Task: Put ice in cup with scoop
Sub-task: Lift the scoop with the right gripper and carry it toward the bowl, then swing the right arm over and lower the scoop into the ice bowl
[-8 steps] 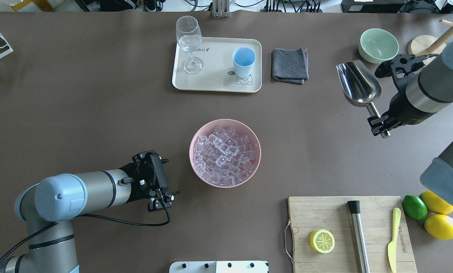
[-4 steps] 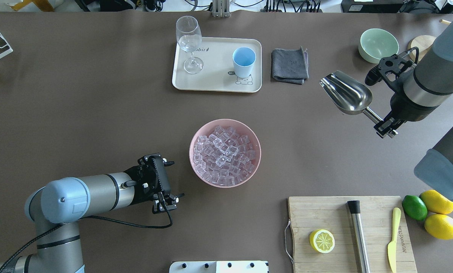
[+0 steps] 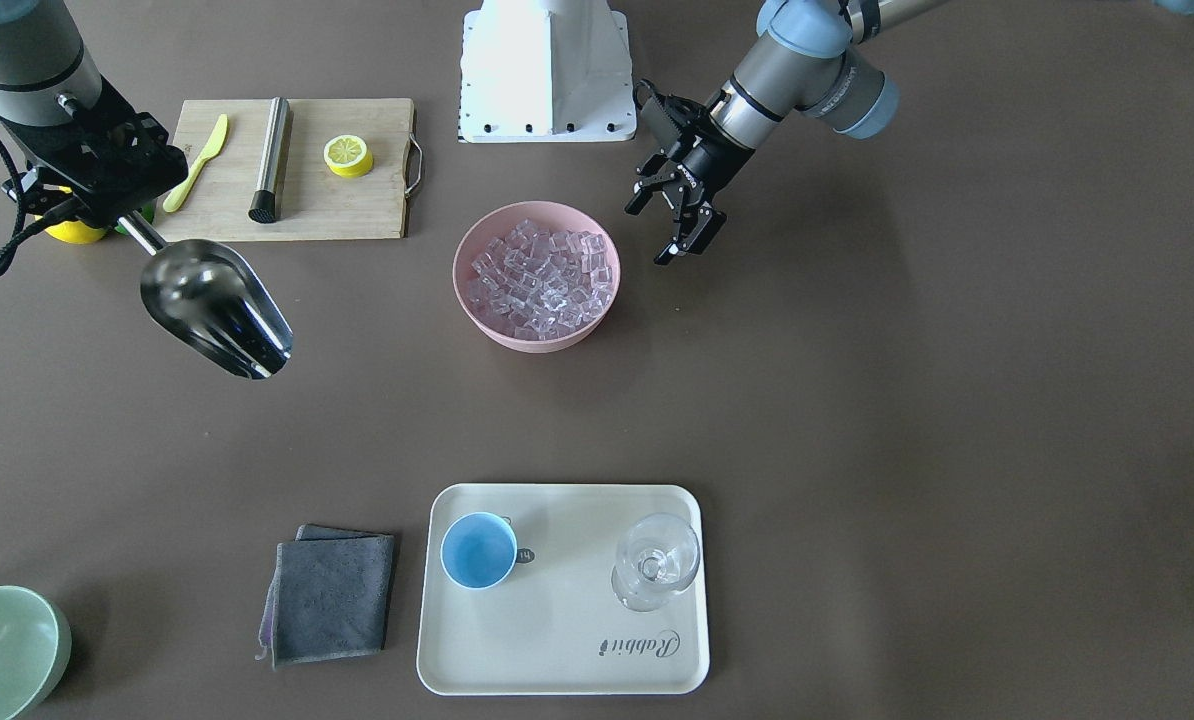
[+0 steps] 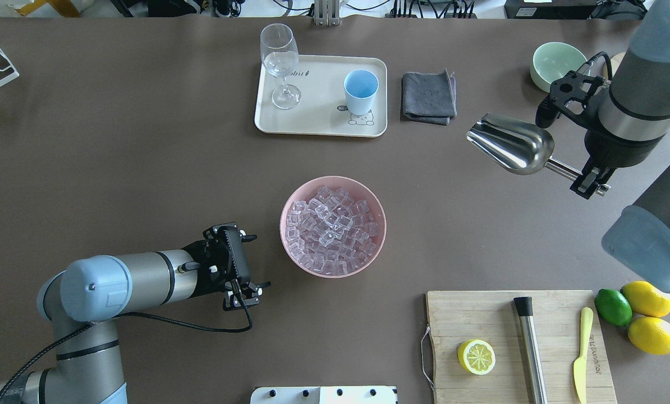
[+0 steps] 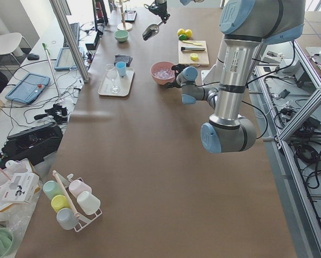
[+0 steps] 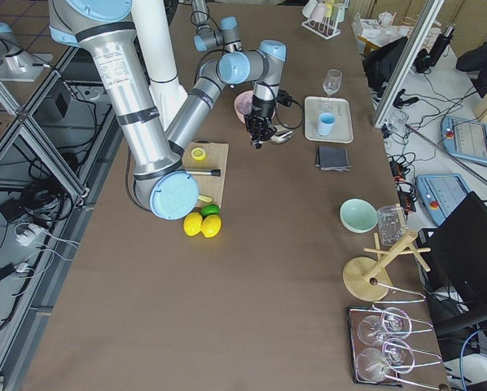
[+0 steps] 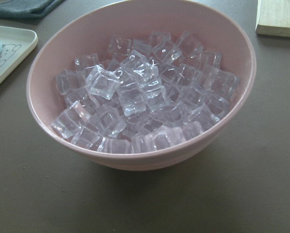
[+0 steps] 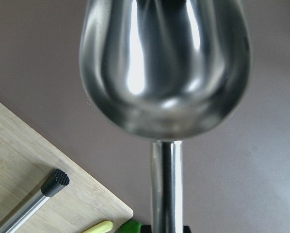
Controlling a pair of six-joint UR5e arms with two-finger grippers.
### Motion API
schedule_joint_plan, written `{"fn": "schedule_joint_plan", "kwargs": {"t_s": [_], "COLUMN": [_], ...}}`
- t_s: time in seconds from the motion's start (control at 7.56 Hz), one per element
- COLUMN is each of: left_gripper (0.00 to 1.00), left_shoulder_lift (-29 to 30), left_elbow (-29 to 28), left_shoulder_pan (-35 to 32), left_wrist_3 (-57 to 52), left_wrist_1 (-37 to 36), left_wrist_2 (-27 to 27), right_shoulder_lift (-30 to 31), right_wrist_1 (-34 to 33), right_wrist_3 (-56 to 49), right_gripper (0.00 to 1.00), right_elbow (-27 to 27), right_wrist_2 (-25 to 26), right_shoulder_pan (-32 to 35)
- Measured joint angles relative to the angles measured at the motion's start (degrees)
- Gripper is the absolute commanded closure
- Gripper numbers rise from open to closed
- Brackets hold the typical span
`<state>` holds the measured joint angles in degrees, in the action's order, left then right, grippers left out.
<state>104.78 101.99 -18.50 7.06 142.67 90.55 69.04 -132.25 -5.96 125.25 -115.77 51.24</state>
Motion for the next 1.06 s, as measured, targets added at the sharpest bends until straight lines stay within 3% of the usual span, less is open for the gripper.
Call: {"fn": "schedule_joint_plan", "kwargs": {"t_s": [0.4, 0.66, 1.06], "left_gripper": [0.02, 0.02, 0.02], "left_shoulder_lift": [0.78, 1.45, 1.83], "left_elbow": [-1.28, -1.96, -2.23], "left_shoulder_pan": [-5.11, -5.83, -5.92], "left_wrist_3": [-5.21, -5.61, -5.66], "left_wrist_1": [-0.09, -0.05, -0.10], "left_wrist_2": [8.20, 9.61, 9.88], "right_shoulder_lift": [-9.77, -17.82, -29.91], "right_wrist_1": [-12.28, -22.16, -33.38], "right_wrist_3": [-1.61, -1.72, -1.85], "right_gripper": [1.00, 1.00, 1.00], "right_elbow": [-0.27, -1.98, -11.37], "right_wrist_2": [6.27, 9.34, 11.48], "right_shoulder_pan": [-6.36, -11.54, -18.84]}}
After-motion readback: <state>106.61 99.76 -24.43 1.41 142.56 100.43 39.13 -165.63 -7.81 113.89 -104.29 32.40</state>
